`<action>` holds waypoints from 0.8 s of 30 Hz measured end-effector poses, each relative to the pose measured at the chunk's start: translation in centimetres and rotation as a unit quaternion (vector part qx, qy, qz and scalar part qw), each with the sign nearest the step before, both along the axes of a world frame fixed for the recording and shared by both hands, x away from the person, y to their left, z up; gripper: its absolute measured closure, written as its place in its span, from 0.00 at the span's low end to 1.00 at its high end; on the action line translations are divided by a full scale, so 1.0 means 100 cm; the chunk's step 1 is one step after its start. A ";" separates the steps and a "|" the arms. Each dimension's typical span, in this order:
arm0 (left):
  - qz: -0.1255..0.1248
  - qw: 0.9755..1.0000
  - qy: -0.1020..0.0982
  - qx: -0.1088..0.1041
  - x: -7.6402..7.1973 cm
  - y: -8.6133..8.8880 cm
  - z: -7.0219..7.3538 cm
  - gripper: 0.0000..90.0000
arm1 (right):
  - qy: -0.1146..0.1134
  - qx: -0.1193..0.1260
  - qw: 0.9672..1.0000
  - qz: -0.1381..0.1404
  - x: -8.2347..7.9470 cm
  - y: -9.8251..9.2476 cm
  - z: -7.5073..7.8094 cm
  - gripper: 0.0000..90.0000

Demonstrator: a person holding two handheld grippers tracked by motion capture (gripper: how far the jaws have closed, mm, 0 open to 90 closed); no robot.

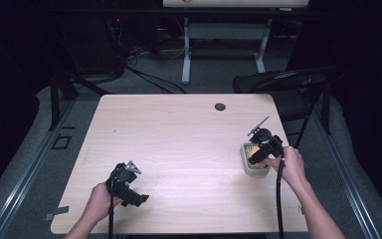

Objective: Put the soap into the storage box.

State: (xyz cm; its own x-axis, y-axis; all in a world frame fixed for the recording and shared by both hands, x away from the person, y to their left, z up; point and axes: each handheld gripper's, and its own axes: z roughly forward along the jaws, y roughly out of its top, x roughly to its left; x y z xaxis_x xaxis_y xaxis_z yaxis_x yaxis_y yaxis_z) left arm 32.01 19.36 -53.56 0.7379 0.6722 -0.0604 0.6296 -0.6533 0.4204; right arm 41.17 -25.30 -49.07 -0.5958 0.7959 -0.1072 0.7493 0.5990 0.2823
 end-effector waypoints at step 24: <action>0.002 1.000 0.001 0.000 -0.001 0.001 0.000 0.04 | 0.023 -0.012 1.000 -0.001 0.029 0.001 -0.020 0.30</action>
State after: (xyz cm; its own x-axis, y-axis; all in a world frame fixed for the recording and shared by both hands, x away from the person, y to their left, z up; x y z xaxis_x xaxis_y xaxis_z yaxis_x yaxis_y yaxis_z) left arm 31.93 19.46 -53.59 0.7357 0.6745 -0.0619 0.6323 -0.6512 0.4198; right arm 44.04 -25.23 -51.06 -0.5989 0.7947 -0.0990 0.7624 0.6036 0.2334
